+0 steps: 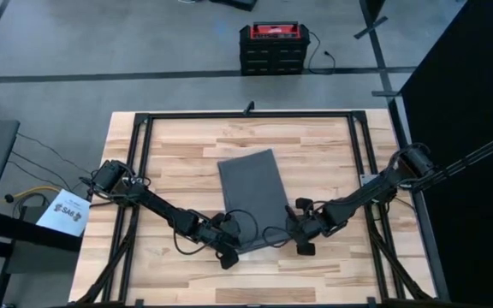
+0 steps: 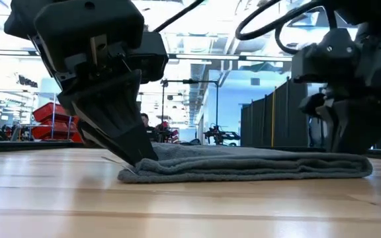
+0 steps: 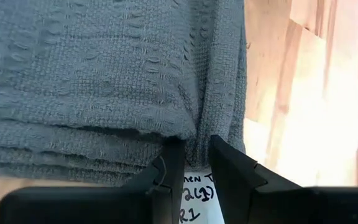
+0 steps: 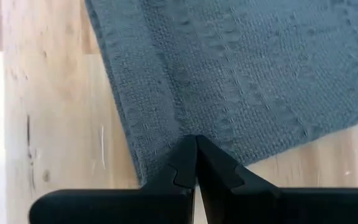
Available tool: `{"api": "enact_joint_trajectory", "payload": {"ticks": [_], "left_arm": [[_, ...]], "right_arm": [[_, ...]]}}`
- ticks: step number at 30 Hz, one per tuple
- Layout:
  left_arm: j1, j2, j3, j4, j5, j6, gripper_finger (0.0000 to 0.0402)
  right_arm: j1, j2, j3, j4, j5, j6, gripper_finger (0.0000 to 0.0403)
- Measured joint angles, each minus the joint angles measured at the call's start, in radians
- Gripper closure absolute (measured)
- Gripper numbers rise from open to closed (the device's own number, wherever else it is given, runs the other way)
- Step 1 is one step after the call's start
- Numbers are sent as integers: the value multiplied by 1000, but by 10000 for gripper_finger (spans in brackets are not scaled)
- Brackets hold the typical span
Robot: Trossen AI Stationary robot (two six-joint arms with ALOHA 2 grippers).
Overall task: Roll towel
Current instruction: Fold the gray towel
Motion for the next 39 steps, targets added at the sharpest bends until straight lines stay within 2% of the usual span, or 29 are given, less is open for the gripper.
{"api": "enact_joint_trajectory", "payload": {"ticks": [4,8,11,14,18,26,30,35,39], "left_arm": [[-2,-1,0,0,29,-8,339],[-4,-1,0,-1,38,-8,339],[-4,-1,0,-1,37,-7,339],[-4,-1,0,-1,37,-6,339],[-6,-1,0,-4,35,-10,339],[-6,-2,1,-14,38,-31,339],[-7,-27,-1,-23,54,-30,339],[-25,-104,-8,-41,72,-12,339],[-41,-190,-5,-75,45,-13,339]], "right_arm": [[1,-82,-7,-76,2,4,403],[23,-159,1,-31,9,-1,403],[35,-131,-28,76,4,-31,403],[26,-53,-43,174,-65,-36,403],[33,4,-37,164,-91,-15,403],[34,-100,-50,25,-100,-22,403],[29,-143,-43,62,-53,-66,403],[-11,-120,-44,147,-10,-153,403],[-47,-64,-49,231,4,-231,403]]}}
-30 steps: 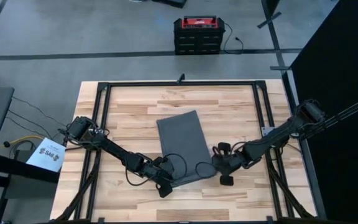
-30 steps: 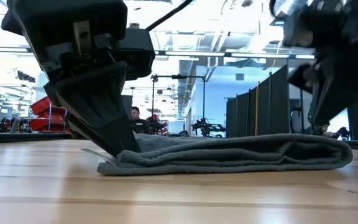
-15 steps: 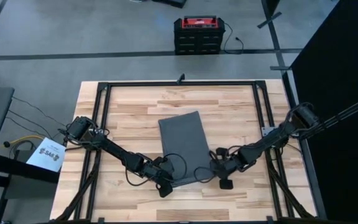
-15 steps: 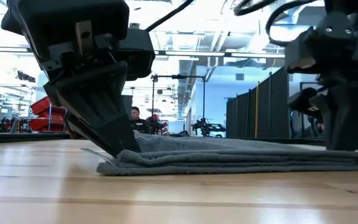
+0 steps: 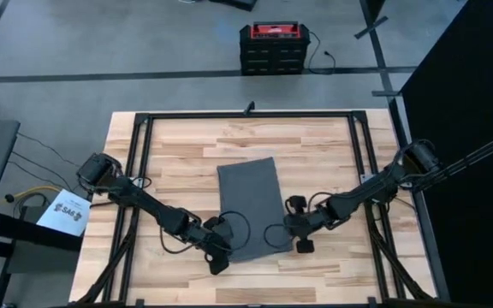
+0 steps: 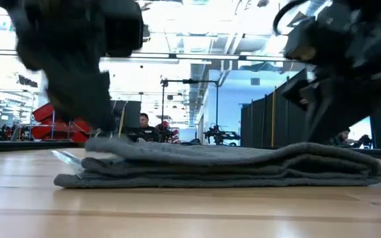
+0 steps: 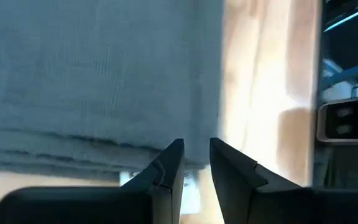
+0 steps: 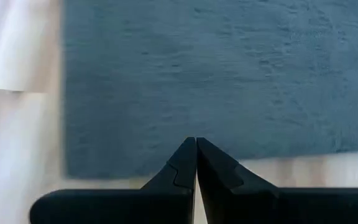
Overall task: Roll towel
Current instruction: Fold the gray towel
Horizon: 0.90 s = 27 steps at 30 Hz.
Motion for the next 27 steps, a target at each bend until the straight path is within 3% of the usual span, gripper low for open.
{"api": "enact_joint_trajectory", "payload": {"ticks": [7,13,17,22,27], "left_arm": [[34,-67,2,-40,-172,73,339],[104,106,2,39,-22,67,339],[118,167,12,-13,45,-11,339],[110,140,7,-68,40,-27,339],[108,78,-1,-62,33,37,339]], "right_arm": [[-34,95,2,102,1,-51,403],[-45,119,5,128,5,-35,403],[-45,102,4,101,33,-51,403],[-57,65,2,64,114,-94,403],[-119,107,3,208,104,-206,403]]}}
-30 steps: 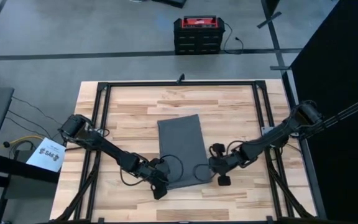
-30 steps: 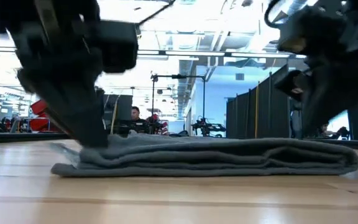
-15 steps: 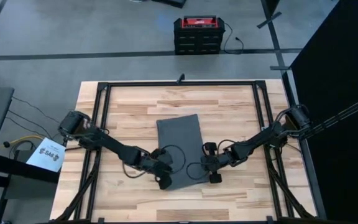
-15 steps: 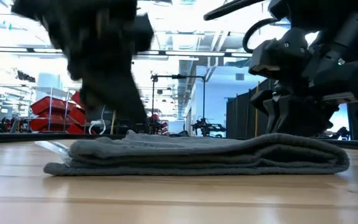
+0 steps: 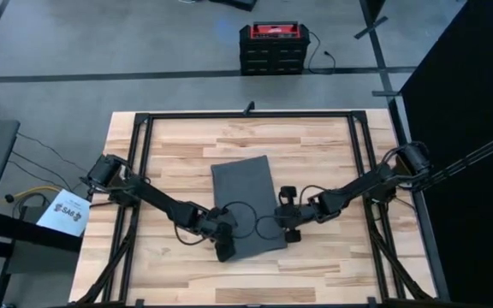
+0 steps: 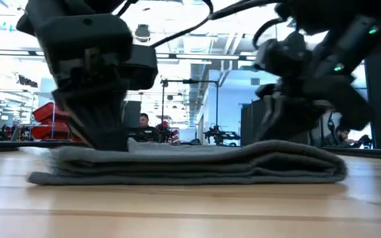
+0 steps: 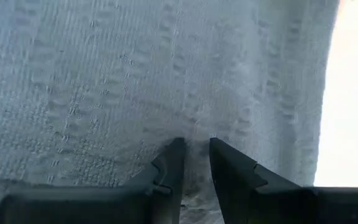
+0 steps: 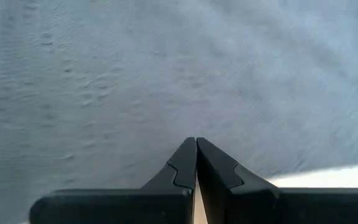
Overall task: Roll towel
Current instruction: Fold the gray towel
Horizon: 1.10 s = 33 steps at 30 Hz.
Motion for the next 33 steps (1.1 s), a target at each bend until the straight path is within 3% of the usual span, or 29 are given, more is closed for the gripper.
{"api": "enact_joint_trajectory", "payload": {"ticks": [4,7,11,17,26,30,33], "left_arm": [[-10,-54,2,-77,-13,-1,339],[-22,-73,2,-247,-36,-84,339],[-9,-83,3,-390,-141,-154,339],[33,-81,3,-269,-154,-46,339],[51,-104,4,-389,-140,-24,339],[46,-151,4,-418,-264,111,339],[48,-160,-12,-334,-329,261,339]], "right_arm": [[-38,75,5,48,-49,-19,403],[-43,115,9,51,-46,3,403],[-43,121,8,63,-41,3,403],[-43,100,4,54,-52,-9,403],[-44,101,3,53,-54,-12,403],[-44,101,3,54,-55,-22,403],[-44,101,3,55,-55,-53,403]]}}
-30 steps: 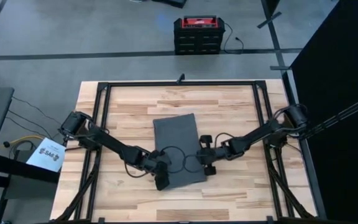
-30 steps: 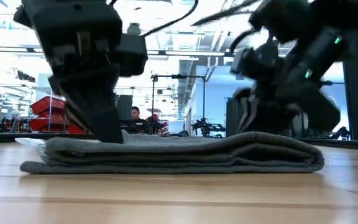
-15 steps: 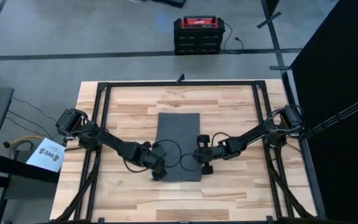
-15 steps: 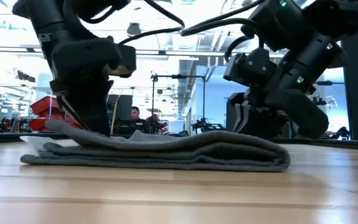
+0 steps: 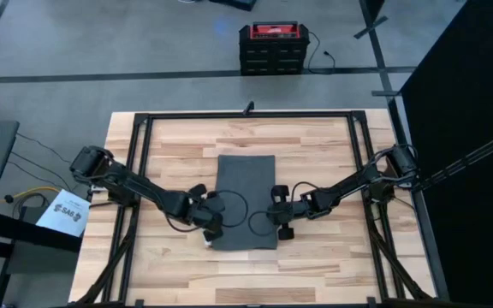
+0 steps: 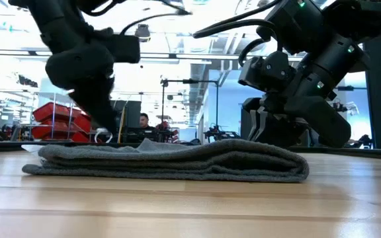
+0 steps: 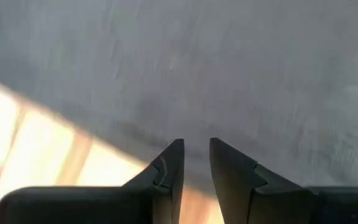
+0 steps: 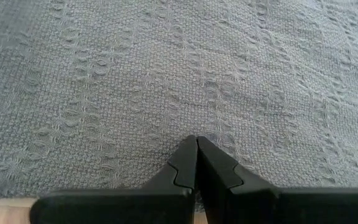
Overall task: Roll towel
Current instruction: Fold the gray towel
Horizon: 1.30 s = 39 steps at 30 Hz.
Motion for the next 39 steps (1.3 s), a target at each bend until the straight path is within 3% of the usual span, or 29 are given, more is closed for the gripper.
{"api": "enact_joint_trajectory", "payload": {"ticks": [6,14,26,31,35,39], "left_arm": [[61,58,-62,142,60,104,339],[62,62,-74,-45,111,-25,339],[-9,-31,-75,-132,165,-69,339],[-20,-85,-66,-168,138,-109,343],[-28,-86,-66,-138,135,-121,350],[-29,-42,-104,52,134,-98,354]], "right_arm": [[0,-21,-2,-2,-7,-12,403],[-3,-32,0,-37,-6,-13,403],[-13,-35,-1,-60,-2,-37,403],[-10,-92,-6,-132,-1,-42,403],[4,-201,-8,-205,-4,-40,403],[19,-261,-6,-273,3,-33,403]]}}
